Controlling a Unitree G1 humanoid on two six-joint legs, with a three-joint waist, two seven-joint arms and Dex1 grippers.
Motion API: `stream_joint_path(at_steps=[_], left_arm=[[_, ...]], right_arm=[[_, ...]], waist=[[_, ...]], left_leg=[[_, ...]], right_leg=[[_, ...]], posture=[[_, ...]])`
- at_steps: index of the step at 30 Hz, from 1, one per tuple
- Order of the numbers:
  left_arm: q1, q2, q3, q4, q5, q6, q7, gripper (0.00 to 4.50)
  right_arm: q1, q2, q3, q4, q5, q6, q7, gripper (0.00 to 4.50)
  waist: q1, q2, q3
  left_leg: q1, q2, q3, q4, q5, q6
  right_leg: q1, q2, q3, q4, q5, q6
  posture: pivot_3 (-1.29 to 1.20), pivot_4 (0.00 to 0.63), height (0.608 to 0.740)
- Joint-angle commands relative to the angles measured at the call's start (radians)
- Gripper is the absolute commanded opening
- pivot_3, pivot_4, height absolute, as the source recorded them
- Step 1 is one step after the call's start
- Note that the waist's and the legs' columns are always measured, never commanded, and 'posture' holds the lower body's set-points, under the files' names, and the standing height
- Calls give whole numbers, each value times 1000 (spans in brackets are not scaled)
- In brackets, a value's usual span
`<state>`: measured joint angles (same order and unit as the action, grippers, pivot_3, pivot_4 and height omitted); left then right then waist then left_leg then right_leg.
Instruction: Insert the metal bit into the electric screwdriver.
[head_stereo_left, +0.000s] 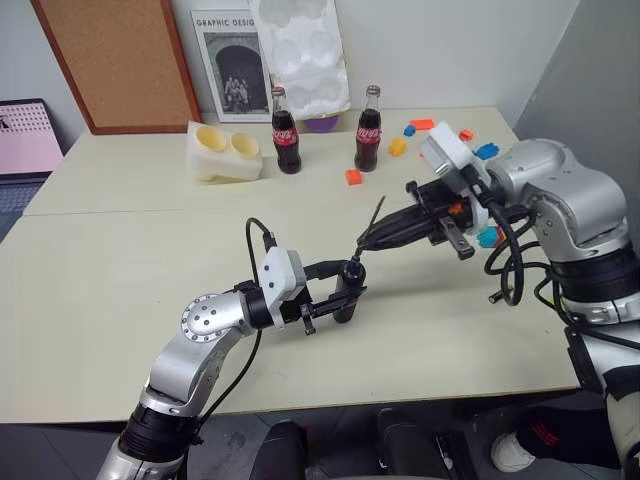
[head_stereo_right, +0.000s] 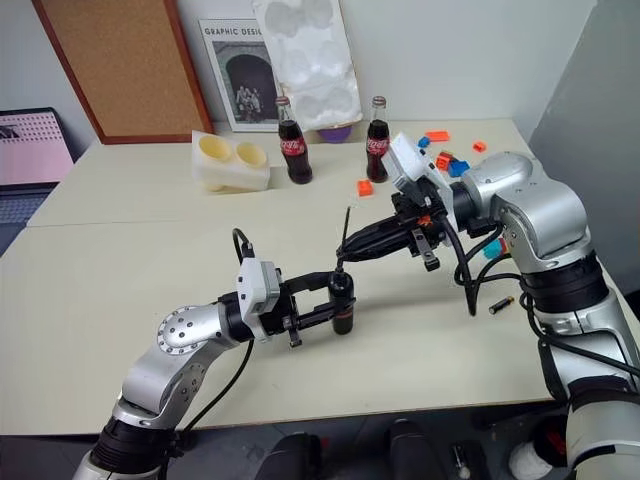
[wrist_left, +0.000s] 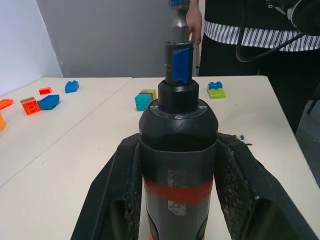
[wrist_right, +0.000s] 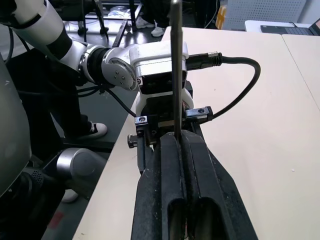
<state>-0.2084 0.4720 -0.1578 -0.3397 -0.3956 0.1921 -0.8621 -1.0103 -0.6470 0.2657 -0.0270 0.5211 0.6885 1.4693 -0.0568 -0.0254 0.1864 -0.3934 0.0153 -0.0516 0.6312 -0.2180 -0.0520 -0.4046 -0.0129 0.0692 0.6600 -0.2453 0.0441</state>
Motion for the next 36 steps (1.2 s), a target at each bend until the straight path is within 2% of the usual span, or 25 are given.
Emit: stream_joint_path(at_steps=[1,12,36], left_arm=[[-6,9,8,15,32,-1,15,1652],[-8,8,5,18,33,-5,18,1652],[16,49,37,-4,12,0,7,1652]], right_arm=[[4,-9,101,-3,-92,53,-41,0],[3,-14,117,-30,-98,172,-122,0],[61,19,-28,21,34,109,-67,0]], waist=[[0,1,-1],[-1,1,-5],[-8,-1,-8]], left_leg=[[0,0,0,0,0,0],[1,0,0,0,0,0],[2,2,1,-3,0,0]], right_leg=[[0,0,0,0,0,0],[0,0,0,0,0,-1],[0,2,0,-1,-1,-2]], posture=[[0,150,740],[0,150,740],[0,150,740]])
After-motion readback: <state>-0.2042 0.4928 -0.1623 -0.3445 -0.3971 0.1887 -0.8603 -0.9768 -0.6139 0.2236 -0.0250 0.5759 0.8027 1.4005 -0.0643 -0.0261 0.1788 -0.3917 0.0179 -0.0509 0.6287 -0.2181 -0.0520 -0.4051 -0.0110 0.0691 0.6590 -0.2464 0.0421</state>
